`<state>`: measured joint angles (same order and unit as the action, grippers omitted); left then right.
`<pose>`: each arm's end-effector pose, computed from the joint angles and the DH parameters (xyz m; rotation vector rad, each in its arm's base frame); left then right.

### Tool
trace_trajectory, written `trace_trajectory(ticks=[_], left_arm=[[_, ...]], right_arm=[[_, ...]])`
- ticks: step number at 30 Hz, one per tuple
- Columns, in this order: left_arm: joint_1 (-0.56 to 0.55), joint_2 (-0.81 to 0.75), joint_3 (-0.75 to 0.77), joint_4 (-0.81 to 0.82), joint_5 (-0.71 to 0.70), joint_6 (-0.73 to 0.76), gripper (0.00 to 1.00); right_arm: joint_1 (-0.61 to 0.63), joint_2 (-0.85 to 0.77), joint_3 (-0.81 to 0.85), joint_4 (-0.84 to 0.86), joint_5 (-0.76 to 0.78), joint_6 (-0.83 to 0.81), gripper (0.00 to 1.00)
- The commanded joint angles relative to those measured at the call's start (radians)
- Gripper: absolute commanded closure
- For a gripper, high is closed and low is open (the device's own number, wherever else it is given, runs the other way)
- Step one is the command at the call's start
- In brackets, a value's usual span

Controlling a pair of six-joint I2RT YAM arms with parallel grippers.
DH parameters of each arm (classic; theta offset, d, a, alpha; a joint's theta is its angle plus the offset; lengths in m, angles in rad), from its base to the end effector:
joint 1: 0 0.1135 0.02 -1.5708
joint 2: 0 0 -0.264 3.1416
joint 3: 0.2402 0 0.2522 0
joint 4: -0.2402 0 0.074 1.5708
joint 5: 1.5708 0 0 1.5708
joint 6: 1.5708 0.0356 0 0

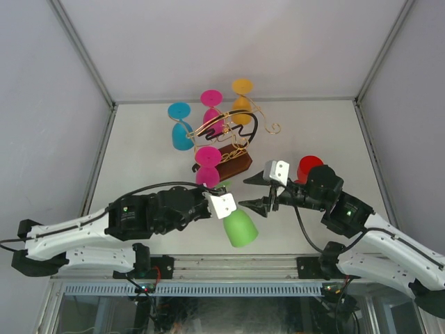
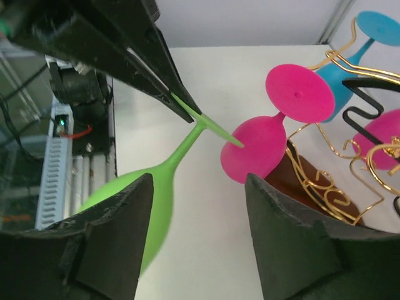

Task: Place the wine glass upside down on the wine glass rack
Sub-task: Turn the wine glass upside down at the wine rack.

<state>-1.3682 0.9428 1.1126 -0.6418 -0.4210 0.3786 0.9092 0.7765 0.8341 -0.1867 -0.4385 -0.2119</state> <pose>0.0527 -0.1842 0.3792 1.3565 1.4758 -0.2041 0.0975 0.1498 0.3588 -1.2107 1.2896 0.8846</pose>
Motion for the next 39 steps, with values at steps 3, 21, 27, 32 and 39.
trace_trajectory(ticks=[3, 21, 27, 32, 39], left_arm=[[-0.021, -0.012, 0.084, 0.052, -0.158, 0.089, 1.00], [-0.066, 0.023, 0.132, 0.077, -0.157, 0.143, 1.00], [-0.068, 0.025, 0.130, 0.085, -0.159, 0.143, 1.00], [-0.068, 0.028, 0.127, 0.085, -0.169, 0.144, 1.00], [-0.069, 0.022, 0.124, 0.089, -0.197, 0.144, 1.00]], right_arm=[[0.014, -0.011, 0.063, -0.010, 0.143, 0.427, 0.45], [0.038, 0.135, 0.080, 0.085, 0.086, 0.676, 0.55], [0.042, 0.168, 0.080, 0.116, 0.087, 0.657, 0.64], [0.047, 0.210, 0.079, 0.164, 0.067, 0.631, 0.69], [0.052, 0.218, 0.079, 0.175, 0.062, 0.609, 0.97]])
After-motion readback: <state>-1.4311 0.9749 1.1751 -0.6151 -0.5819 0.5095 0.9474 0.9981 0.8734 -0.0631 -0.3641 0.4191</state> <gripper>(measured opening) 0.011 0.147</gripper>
